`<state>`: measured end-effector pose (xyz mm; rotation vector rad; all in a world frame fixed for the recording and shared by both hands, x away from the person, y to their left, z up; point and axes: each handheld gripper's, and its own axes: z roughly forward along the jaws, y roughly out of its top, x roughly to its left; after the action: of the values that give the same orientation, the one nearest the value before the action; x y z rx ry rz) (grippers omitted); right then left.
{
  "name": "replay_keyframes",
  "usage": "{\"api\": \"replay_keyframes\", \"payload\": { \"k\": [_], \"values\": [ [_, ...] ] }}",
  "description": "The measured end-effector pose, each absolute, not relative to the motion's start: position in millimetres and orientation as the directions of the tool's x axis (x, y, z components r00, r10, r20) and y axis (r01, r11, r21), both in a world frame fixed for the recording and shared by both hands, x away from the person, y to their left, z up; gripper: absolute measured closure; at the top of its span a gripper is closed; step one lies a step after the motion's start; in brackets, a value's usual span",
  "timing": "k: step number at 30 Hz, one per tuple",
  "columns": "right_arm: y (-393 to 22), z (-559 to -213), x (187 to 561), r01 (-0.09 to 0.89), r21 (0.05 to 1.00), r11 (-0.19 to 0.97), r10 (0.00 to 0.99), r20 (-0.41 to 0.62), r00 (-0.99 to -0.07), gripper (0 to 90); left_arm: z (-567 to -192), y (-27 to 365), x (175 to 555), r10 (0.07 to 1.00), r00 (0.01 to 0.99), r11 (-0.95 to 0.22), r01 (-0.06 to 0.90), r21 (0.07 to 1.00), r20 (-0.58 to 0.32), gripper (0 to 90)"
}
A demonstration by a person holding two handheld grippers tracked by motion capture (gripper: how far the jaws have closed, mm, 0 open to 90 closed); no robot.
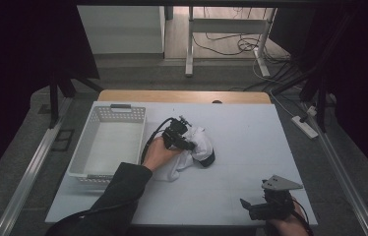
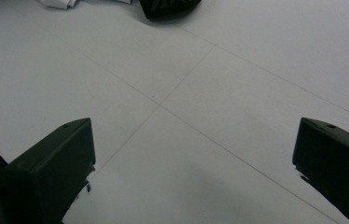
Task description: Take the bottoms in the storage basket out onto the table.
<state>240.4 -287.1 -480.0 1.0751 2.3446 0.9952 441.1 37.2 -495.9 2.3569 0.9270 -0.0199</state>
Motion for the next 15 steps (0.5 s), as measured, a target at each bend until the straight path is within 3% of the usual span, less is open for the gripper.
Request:
{"api": "replay_keyframes", "payload": {
  "k": [15],
  "values": [
    [-287.0,-480.0,240.3,0.504,0.732,0.459,0.769,-0.043,-0.638,0.0,-508.3,33.4,434.7,0.607,0.782,-0.601,0.571,0.559,-0.146,48.1]
  ]
}}
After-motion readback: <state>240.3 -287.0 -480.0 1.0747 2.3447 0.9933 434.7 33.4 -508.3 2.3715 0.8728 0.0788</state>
